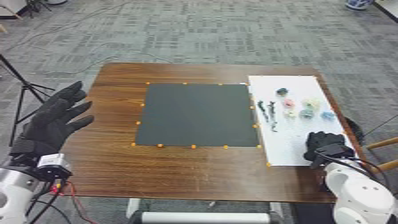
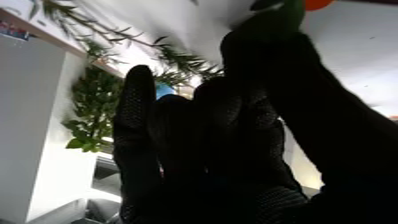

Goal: Arrange flowers

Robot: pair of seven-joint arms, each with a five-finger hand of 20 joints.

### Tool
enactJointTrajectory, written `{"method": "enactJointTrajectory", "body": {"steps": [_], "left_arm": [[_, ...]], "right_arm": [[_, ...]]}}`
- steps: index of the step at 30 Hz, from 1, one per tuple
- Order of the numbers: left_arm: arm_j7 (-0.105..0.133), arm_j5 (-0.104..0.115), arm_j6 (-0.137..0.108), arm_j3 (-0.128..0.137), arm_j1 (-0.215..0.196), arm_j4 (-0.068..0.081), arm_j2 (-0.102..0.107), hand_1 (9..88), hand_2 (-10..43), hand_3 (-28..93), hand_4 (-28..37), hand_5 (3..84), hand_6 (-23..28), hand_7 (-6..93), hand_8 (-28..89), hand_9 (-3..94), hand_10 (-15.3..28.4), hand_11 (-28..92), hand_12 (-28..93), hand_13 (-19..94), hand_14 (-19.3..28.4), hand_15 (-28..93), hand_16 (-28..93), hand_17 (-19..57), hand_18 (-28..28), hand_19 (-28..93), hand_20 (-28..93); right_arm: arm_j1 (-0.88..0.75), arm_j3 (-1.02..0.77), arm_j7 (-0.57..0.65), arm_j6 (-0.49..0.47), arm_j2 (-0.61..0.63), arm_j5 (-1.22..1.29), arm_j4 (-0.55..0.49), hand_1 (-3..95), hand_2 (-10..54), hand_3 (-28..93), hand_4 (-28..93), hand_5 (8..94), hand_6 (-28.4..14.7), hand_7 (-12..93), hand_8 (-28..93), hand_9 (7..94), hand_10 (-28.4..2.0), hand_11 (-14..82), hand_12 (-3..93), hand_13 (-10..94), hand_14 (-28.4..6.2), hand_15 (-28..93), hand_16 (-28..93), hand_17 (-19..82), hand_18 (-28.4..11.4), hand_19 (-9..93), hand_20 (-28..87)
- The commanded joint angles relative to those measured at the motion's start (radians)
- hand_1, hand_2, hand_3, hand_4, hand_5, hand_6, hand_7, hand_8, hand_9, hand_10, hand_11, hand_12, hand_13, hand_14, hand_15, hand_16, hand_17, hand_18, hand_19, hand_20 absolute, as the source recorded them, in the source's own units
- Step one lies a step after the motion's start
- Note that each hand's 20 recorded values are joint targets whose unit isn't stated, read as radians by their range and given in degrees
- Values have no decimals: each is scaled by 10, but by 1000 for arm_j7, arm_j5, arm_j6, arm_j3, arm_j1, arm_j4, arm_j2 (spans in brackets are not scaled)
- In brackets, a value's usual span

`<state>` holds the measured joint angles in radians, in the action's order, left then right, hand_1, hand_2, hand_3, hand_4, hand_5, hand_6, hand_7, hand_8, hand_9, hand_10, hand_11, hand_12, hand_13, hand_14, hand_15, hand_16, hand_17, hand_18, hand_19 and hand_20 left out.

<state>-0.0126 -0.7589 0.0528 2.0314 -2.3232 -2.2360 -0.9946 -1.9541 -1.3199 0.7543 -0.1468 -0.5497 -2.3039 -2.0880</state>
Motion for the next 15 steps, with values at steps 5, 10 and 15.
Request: {"method": "enactJointTrajectory", "body": {"steps": [5,10,15], "left_arm": [[-2,9,-13,22,-15,-17,-7,273,-87,648,-283,159,-6,197,-93,116,71,174,236,44,106,398,-37,-116,205,381,88],[2,11,-27,58,-19,-20,-3,271,-88,651,-283,159,-7,197,-94,116,71,175,236,44,106,398,-37,-116,204,381,87],[7,8,-23,77,-8,-24,8,270,-87,651,-283,159,-7,197,-94,117,72,174,235,44,107,398,-36,-116,204,381,87]], "right_arm": [[36,93,-148,193,3,94,35,399,-86,871,-230,641,20,583,239,683,-108,587,693,615,-121,816,475,263,-184,737,368],[296,264,-139,351,47,211,6,313,-37,921,-146,630,5,649,309,683,-116,656,670,623,-124,861,471,270,-191,762,392],[590,436,-203,468,11,394,5,235,69,931,-65,636,0,666,387,697,-110,690,688,648,-120,879,480,292,-192,787,402]]}}
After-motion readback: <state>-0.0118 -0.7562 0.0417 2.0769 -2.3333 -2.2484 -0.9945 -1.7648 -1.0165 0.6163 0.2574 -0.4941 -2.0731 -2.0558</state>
